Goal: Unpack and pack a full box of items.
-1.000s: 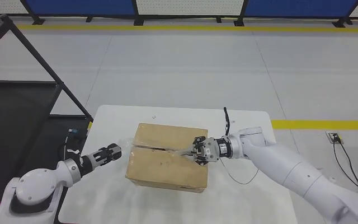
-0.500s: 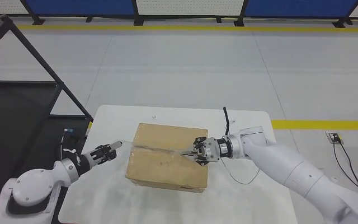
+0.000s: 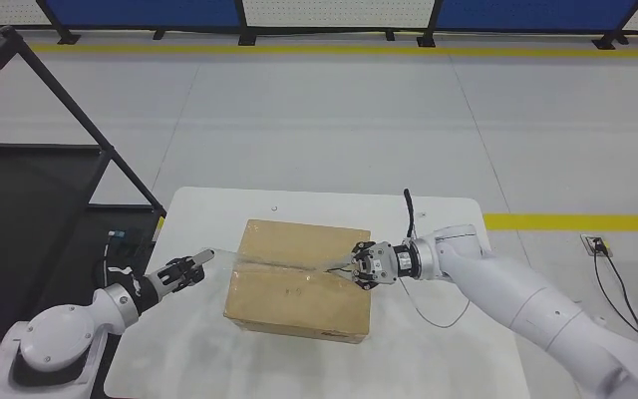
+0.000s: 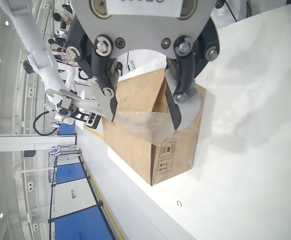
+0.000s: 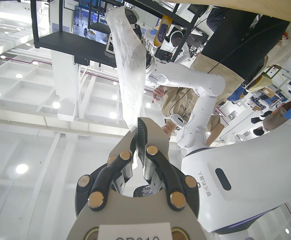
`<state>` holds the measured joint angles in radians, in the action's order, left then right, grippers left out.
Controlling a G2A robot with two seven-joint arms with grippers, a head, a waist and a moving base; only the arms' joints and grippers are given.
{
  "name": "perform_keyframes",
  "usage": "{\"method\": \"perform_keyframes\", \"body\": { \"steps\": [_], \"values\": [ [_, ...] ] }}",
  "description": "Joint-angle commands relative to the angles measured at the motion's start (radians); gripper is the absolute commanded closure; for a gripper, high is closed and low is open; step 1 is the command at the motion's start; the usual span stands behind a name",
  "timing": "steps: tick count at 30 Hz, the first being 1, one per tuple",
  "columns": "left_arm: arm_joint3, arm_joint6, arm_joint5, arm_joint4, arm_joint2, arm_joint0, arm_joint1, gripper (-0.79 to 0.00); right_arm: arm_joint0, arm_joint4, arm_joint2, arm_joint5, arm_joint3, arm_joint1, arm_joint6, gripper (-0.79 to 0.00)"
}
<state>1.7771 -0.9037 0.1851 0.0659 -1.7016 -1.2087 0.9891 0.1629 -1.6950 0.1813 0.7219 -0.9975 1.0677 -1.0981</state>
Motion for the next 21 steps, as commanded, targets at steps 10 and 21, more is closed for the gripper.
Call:
{"method": "perform_keyframes", "body": {
  "steps": [10,21],
  "values": [
    [-0.007,0.008,0.002,-0.009,-0.004,0.004,-0.008,-0.505,0.025,0.017,0.034,-0.002,-0.006,-0.017,-0.002,0.000],
    [-0.016,0.008,0.008,-0.010,0.011,0.016,-0.015,-0.502,0.049,0.036,0.082,0.019,-0.023,-0.033,0.019,0.000]
  ]
}}
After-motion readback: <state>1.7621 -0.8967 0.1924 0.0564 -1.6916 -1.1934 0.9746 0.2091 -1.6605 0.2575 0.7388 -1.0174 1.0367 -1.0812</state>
